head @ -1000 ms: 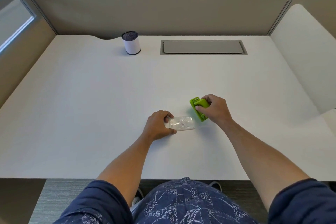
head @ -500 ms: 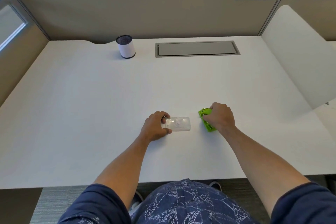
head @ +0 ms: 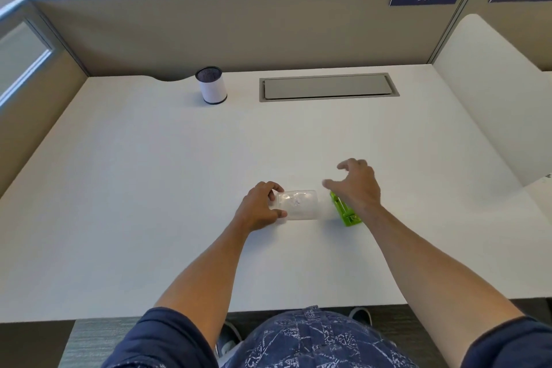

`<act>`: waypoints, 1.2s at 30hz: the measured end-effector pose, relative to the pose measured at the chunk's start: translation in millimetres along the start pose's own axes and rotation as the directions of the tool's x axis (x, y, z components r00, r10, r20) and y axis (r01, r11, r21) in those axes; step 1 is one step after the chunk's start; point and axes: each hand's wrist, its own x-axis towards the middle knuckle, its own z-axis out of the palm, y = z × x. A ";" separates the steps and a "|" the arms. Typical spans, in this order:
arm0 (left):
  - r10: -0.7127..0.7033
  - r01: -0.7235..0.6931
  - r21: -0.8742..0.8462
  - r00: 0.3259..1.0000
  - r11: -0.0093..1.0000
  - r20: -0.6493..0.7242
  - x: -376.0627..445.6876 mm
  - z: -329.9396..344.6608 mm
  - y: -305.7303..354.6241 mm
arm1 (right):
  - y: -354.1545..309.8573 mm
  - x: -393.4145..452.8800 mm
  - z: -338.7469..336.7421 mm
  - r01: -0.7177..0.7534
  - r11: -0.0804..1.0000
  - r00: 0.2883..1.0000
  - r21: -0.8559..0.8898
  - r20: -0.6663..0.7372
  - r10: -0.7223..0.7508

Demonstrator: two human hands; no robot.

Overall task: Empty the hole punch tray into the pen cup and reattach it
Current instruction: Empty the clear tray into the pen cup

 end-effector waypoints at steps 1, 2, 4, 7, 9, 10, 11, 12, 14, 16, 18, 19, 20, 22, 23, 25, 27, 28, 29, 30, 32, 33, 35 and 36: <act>0.003 -0.003 -0.007 1.000 1.000 -0.004 3.3 -3.9 1.3 | -6.7 0.8 1.9 0.025 0.995 1.000 0.097 0.012 -0.026; 0.008 -0.008 -0.015 1.000 1.000 -0.010 7.3 -9.0 3.3 | -14.3 1.7 3.5 0.022 0.984 0.999 0.176 0.035 -0.029; 0.019 -0.020 -0.026 0.999 0.999 -0.033 17.4 -20.2 6.6 | -28.1 5.9 8.0 -0.033 0.965 0.996 0.262 0.088 0.010; 0.033 -0.035 -0.018 0.997 0.999 -0.071 37.2 -43.7 11.3 | -49.2 19.0 12.9 -0.132 0.952 0.980 0.277 0.181 0.084; 0.047 -0.047 0.001 0.996 0.999 -0.082 51.8 -58.7 11.3 | -62.2 28.8 15.3 -0.203 0.910 0.955 0.362 0.278 0.102; 0.049 -0.049 0.008 0.995 0.999 -0.090 58.9 -67.3 10.9 | -70.1 34.1 16.9 -0.238 0.872 0.940 0.429 0.327 0.096; 0.051 -0.050 0.017 0.994 0.999 -0.101 70.2 -78.7 9.7 | -81.9 42.6 19.3 -0.266 0.830 0.928 0.490 0.363 0.083; 0.054 -0.051 0.027 0.993 0.998 -0.105 79.0 -87.5 8.6 | -90.8 47.9 21.2 -0.289 0.787 0.920 0.545 0.384 0.073; 0.061 -0.055 0.052 0.992 0.997 -0.107 97.5 -106.0 4.4 | -108.0 61.1 26.7 -0.313 0.706 0.918 0.635 0.392 0.054; 0.062 -0.055 0.064 0.992 0.996 -0.114 120.0 -128.3 -2.4 | -128.8 81.0 34.1 -0.332 0.639 0.916 0.694 0.399 0.042; 0.067 -0.060 0.057 0.990 0.997 -0.125 140.9 -149.7 -10.3 | -149.5 102.4 40.4 -0.338 0.589 0.915 0.734 0.402 0.025; 0.067 -0.061 0.046 0.988 0.997 -0.136 155.0 -162.6 -17.1 | -163.0 118.0 46.7 -0.338 0.567 0.915 0.751 0.402 0.013; 0.064 -0.062 0.024 0.987 0.998 -0.146 162.9 -171.5 -20.9 | -172.7 128.2 49.4 -0.336 0.551 0.916 0.764 0.401 0.004; 0.064 -0.069 -0.022 0.982 0.997 -0.180 180.2 -189.4 -31.3 | -193.5 150.6 58.4 -0.322 0.533 0.920 0.782 0.391 -0.018; 0.068 -0.076 -0.030 0.976 0.997 -0.205 189.6 -197.6 -38.5 | -204.6 162.4 65.1 -0.315 0.528 0.925 0.789 0.380 -0.016; 0.063 -0.077 -0.045 0.962 0.996 -0.265 200.3 -210.5 -47.4 | -222.6 177.8 72.0 -0.300 0.514 0.938 0.804 0.347 0.005; 0.031 -0.063 -0.077 0.931 0.995 -0.363 211.7 -220.4 -58.4 | -241.2 192.8 80.9 -0.281 0.510 0.951 0.813 0.307 0.035; 0.006 -0.049 -0.091 0.907 0.995 -0.420 216.5 -223.4 -64.3 | -249.7 198.5 84.8 -0.272 0.509 0.956 0.817 0.290 0.047; -0.024 -0.033 -0.108 0.876 0.994 -0.482 221.5 -226.0 -70.4 | -258.4 204.7 89.3 -0.263 0.507 0.960 0.821 0.275 0.053; -0.054 -0.018 -0.126 0.839 0.992 -0.541 226.0 -227.7 -76.0 | -266.8 210.3 93.3 -0.252 0.507 0.964 0.824 0.260 0.057; -0.111 0.010 -0.161 0.763 0.987 -0.636 234.7 -228.4 -86.5 | -282.5 219.6 98.9 -0.226 0.513 0.972 0.828 0.223 0.069; -0.138 0.021 -0.180 0.726 0.983 -0.673 239.7 -228.6 -90.5 | -290.4 224.9 101.4 -0.212 0.518 0.976 0.829 0.205 0.071; -0.182 0.029 -0.220 0.668 0.975 -0.721 249.3 -229.0 -93.2 | -304.8 233.9 102.6 -0.184 0.540 0.982 0.821 0.173 0.072; -0.198 0.030 -0.236 0.652 0.971 -0.732 254.9 -229.6 -93.0 | -311.8 238.5 103.0 -0.168 0.547 0.985 0.820 0.155 0.069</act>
